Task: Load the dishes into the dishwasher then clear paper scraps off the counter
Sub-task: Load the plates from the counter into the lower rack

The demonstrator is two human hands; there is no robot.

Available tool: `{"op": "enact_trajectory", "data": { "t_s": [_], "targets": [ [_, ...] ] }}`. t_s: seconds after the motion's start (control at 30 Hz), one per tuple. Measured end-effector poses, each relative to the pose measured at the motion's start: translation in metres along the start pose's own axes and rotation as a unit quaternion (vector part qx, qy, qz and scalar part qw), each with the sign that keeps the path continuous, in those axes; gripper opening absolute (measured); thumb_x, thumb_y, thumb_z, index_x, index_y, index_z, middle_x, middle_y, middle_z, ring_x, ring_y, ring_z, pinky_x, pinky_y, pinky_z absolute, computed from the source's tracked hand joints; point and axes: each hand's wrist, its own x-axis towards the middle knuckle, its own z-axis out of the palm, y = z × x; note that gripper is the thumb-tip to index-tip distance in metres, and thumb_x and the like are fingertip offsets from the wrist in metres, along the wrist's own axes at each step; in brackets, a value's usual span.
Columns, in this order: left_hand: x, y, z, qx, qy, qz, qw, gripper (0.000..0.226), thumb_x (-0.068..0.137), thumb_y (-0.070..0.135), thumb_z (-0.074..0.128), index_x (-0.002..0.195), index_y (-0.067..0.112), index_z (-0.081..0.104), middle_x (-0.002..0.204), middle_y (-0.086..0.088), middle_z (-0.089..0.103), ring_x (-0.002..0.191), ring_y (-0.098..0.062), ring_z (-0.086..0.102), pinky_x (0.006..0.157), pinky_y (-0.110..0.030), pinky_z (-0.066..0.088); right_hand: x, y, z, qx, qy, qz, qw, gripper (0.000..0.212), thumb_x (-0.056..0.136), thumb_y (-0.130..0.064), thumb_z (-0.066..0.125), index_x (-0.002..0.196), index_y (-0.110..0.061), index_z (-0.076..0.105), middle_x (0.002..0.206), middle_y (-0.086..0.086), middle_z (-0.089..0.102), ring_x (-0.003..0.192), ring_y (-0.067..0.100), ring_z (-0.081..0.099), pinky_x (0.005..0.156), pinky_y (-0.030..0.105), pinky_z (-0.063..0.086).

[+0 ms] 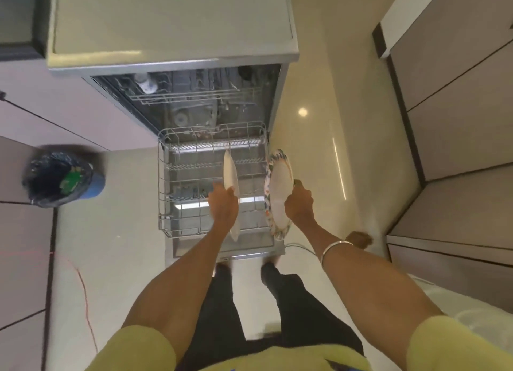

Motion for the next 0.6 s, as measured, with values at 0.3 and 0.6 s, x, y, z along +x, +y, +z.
{"op": "enact_trajectory", "data": {
  "t_s": [0.3,0.6],
  "targets": [
    [0.015,-0.004,0.061,-0.031,-0.002,-0.006,0.999,0.027,0.094,0.023,0.065,0.11,0.002,0.057,0.105,-0.008,0.063,0.089,-0.019,0.061,0.075,-0.028,0.056,0.047,0.033,0.043,0.082,0.0,0.054,0.995,0.031,0.092,0.001,0.044,0.121,0.001,0.053,0.116,0.024,0.06,0.11,0.041,0.056,0.083,0.039,0.05],
    [0.031,-0.02,0.119,-0.033,0.008,-0.006,0.999,0.019,0.096,0.023,0.063,0.103,0.006,0.057,0.081,0.003,0.057,0.073,-0.018,0.061,0.061,-0.028,0.055,0.077,0.042,0.072,0.074,-0.01,-0.01,0.997,0.031,0.097,-0.003,0.046,0.127,-0.001,0.053,0.116,0.021,0.066,0.104,0.037,0.065,0.085,0.037,0.054]
  ]
}}
